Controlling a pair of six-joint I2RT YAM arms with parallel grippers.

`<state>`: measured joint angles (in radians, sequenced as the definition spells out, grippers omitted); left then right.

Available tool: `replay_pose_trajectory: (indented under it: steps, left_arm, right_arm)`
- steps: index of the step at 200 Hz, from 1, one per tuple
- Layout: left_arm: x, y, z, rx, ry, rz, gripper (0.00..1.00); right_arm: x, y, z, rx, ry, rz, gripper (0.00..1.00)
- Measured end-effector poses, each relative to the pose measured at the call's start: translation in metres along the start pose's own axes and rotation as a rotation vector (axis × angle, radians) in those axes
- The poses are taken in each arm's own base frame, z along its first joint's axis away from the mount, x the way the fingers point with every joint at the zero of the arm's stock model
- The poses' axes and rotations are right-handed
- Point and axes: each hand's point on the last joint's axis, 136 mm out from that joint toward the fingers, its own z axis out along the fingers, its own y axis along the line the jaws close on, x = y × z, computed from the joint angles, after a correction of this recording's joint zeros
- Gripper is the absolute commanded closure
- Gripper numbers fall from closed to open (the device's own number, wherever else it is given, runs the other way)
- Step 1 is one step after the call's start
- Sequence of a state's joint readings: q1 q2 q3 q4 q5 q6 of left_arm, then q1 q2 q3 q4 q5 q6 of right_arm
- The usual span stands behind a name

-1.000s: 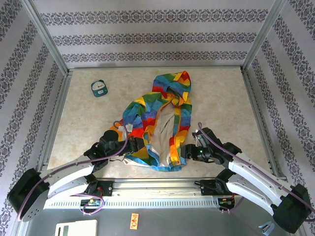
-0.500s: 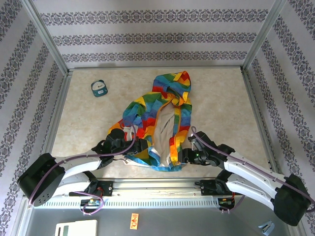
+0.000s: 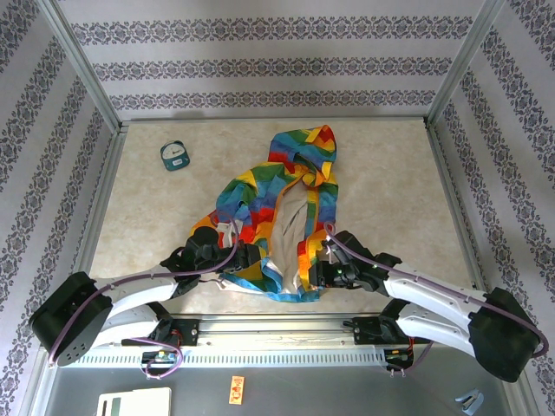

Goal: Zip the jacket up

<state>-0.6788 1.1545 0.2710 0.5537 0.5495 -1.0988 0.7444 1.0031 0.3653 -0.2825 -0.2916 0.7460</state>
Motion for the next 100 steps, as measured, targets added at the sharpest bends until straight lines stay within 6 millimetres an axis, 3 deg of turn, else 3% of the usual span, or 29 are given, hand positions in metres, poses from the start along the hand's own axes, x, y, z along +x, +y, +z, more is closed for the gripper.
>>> replay_pose_trajectory:
  steps: [41,64,100]
  left_arm:
    - [-0.001,-0.007,-0.004,0.015,-0.011,0.012,1.0]
    - [-0.003,-0.012,-0.009,0.023,-0.025,0.039,1.0]
    - [-0.007,-0.021,-0.016,0.04,-0.057,0.103,1.0]
  right_arm:
    - [-0.003,0.007,0.001,-0.032,-0.006,-0.022,0.97]
    - [-0.008,0.015,-0.005,-0.056,-0.028,-0.041,1.0]
    - [-0.037,0.052,-0.034,-0.158,-0.151,-0.116,1.0]
